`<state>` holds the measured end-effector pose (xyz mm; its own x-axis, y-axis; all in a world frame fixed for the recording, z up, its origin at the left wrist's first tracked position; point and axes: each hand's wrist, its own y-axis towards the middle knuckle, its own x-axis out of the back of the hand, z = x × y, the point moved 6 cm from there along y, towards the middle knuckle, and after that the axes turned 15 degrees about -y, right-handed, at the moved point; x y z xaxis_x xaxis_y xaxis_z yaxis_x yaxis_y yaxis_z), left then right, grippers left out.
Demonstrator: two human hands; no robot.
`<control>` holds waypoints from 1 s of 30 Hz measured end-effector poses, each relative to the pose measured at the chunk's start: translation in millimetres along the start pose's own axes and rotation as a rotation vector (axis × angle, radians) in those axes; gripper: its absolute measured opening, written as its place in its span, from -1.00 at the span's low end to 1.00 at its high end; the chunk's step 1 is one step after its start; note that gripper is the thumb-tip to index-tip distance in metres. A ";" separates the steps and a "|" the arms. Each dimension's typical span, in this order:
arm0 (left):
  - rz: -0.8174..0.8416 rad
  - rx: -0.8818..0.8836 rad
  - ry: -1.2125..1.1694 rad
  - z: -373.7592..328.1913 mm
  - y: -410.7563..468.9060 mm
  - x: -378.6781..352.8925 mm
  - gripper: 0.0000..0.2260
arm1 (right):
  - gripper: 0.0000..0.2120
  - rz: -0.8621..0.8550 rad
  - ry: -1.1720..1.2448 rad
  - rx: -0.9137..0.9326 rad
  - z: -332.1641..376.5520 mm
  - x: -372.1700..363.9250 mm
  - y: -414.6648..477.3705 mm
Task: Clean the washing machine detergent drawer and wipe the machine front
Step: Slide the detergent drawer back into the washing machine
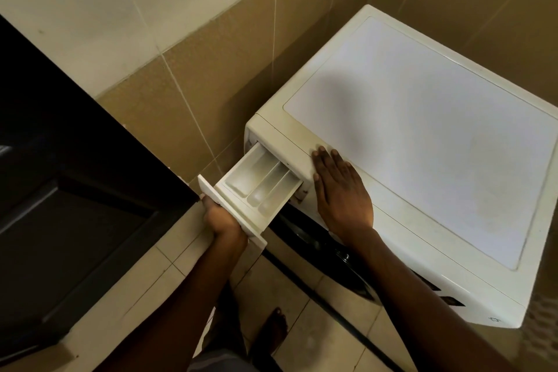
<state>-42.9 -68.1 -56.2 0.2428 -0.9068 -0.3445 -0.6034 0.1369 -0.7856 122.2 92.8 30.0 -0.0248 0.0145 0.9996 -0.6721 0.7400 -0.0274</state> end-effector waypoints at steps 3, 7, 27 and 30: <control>-0.014 -0.007 0.005 10.1 1.0 -21.6 -0.64 | -0.45 -0.003 0.005 0.001 0.7 1.7 0.7; 0.081 0.022 0.003 47.2 37.8 -54.4 -0.41 | -0.47 0.003 0.003 -0.004 -1.2 -0.4 1.9; 0.220 -0.126 0.644 25.0 5.9 -108.8 -0.62 | -0.51 -0.134 0.064 -0.133 -1.3 18.0 -6.7; 0.412 -0.418 0.790 -4.0 -24.3 -111.5 -0.83 | -0.55 -0.238 0.103 -0.260 3.0 35.0 -17.8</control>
<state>-58.3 28.1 3.3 -0.5322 -0.8465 0.0114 -0.7842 0.4878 -0.3836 131.1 78.1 65.5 0.1933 -0.1208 0.9737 -0.4394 0.8767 0.1960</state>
